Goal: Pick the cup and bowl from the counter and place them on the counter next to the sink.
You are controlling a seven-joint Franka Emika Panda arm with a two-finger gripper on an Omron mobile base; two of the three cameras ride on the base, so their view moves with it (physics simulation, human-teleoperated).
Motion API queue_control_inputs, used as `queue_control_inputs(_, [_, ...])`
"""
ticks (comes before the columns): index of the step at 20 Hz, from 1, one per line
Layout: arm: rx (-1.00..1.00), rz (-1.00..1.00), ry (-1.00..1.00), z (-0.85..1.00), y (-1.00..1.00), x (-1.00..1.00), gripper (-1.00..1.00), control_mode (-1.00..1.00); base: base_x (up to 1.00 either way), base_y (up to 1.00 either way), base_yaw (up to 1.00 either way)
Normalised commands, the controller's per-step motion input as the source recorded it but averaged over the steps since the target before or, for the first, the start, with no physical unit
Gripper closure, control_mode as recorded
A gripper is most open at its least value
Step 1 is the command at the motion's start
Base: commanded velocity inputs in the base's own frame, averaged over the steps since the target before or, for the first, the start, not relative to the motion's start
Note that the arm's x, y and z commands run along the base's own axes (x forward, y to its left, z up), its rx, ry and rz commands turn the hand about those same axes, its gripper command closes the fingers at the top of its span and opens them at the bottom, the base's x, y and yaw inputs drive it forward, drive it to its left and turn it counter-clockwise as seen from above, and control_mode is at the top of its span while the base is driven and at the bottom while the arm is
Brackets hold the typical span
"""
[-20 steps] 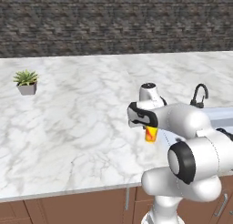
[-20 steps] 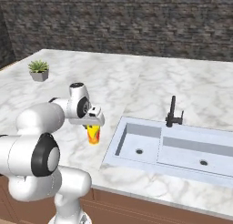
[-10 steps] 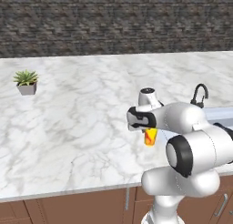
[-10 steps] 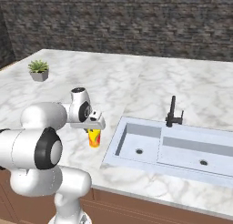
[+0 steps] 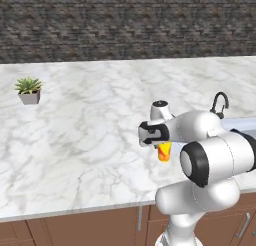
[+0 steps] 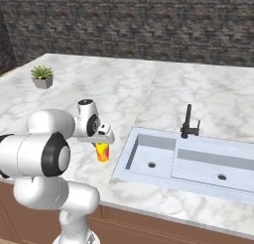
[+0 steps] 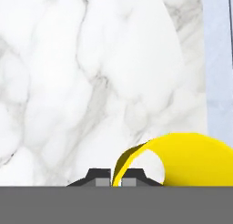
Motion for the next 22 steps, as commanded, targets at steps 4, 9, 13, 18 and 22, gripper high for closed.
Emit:
queue_control_inputs(4, [0.00, 0.00, 0.00, -0.30, 0.00, 0.00, 1.00, -1.00, 0.00, 0.00, 0.00])
queue_control_inputs(9, [0.00, 0.00, 0.00, 0.00, 0.00, 0.00, 1.00, -1.00, 0.00, 0.00, 0.00])
queue_control_inputs(13, [0.00, 0.00, 0.00, 0.00, 0.00, 0.00, 1.00, -1.00, 0.00, 0.00, 0.00])
queue_control_inputs(18, [0.00, 0.00, 0.00, 0.00, 0.00, 0.00, -1.00, -1.00, 0.00, 0.00, 0.00])
queue_control_inputs(22, [0.00, 0.00, -0.01, 0.00, 0.00, 0.00, -1.00, -1.00, 0.00, 0.00, 0.00])
